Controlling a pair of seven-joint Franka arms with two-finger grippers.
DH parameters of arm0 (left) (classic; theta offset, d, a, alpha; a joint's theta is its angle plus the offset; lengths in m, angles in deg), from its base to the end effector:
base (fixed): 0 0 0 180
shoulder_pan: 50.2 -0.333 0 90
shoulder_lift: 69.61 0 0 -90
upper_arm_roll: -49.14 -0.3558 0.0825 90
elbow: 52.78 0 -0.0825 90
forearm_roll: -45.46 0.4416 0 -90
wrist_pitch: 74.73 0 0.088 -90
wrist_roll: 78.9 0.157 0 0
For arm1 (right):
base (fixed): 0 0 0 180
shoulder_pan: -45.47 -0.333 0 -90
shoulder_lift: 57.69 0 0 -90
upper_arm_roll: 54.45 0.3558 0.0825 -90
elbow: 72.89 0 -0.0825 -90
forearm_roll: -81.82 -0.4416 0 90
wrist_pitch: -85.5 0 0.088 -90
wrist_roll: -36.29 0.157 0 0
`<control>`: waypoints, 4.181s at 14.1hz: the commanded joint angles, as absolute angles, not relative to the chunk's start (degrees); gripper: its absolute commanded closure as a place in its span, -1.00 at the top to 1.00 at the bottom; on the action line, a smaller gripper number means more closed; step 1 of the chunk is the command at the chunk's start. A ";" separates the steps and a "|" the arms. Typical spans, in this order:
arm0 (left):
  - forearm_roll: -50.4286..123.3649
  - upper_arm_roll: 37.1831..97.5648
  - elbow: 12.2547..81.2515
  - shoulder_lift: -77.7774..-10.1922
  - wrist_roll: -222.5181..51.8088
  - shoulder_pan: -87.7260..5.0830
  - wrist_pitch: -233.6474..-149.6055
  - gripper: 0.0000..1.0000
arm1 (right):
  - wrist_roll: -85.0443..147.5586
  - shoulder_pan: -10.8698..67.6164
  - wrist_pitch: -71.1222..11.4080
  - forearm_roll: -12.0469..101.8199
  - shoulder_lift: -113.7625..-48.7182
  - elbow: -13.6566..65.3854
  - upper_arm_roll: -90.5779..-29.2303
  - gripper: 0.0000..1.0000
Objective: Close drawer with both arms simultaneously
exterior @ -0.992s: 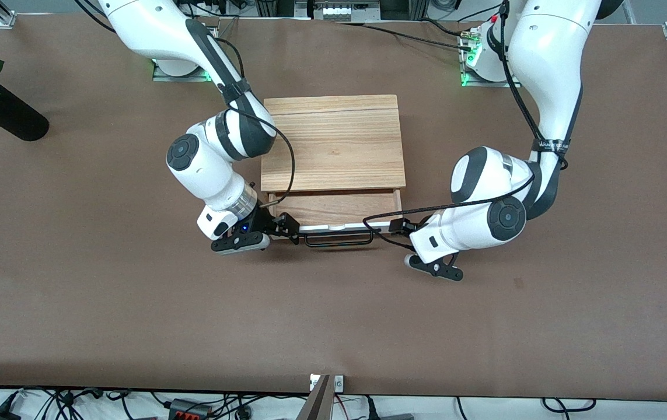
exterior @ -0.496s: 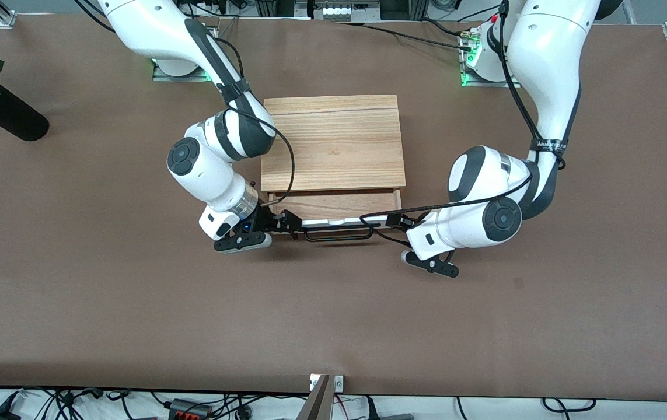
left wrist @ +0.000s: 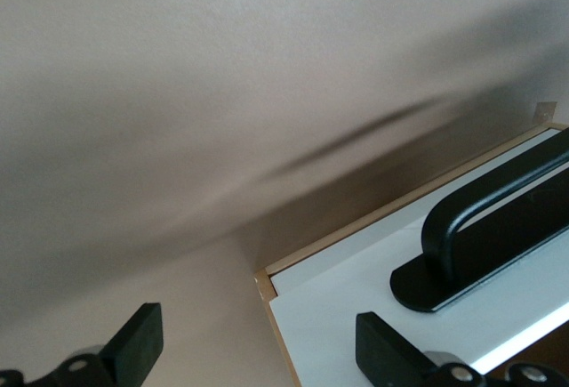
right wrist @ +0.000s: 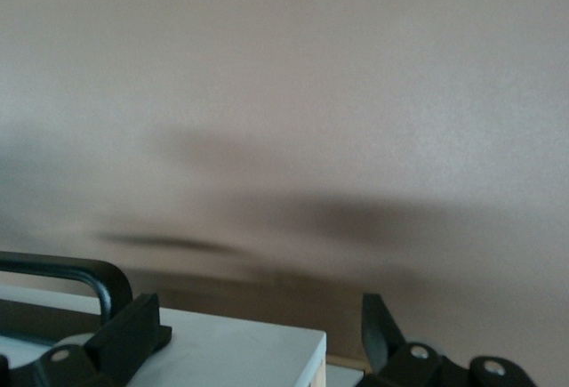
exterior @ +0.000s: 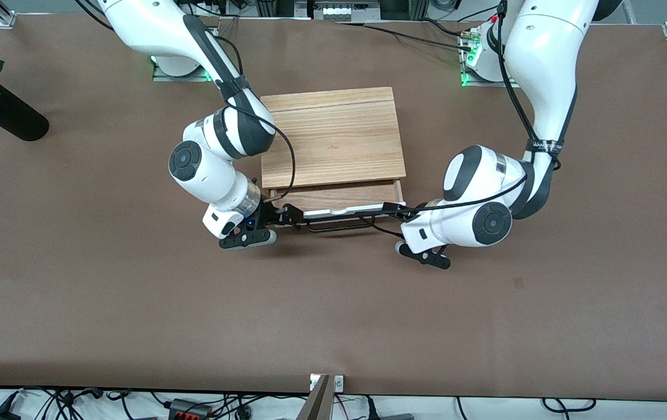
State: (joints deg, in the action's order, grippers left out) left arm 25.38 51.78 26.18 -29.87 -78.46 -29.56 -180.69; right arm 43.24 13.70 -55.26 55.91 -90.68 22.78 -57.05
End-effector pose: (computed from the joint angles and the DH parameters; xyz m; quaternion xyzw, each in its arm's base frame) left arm 0.6954 -0.3403 0.2501 0.9693 -0.1323 -0.1418 0.1512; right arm 0.6729 0.3952 0.2425 -0.9828 -0.0372 -0.0534 0.1728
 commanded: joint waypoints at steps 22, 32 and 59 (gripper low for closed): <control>16.19 52.83 29.57 -31.02 -77.94 -29.81 -173.52 1.00 | 43.67 13.48 -35.36 55.63 -88.27 24.31 -58.85 1.00; 14.43 52.74 29.13 -30.93 -78.46 -30.25 -172.81 1.00 | 43.58 13.30 -34.03 56.33 -86.17 23.79 -60.69 1.00; 45.19 51.24 16.47 -49.30 -76.54 -47.81 -161.65 1.00 | 35.85 46.39 -6.75 81.03 -59.92 21.02 -50.27 1.00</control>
State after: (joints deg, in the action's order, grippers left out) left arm 42.05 50.73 16.43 -47.88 -78.00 -46.15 -162.07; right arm 35.72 38.49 -0.13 79.52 -69.76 7.86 -58.61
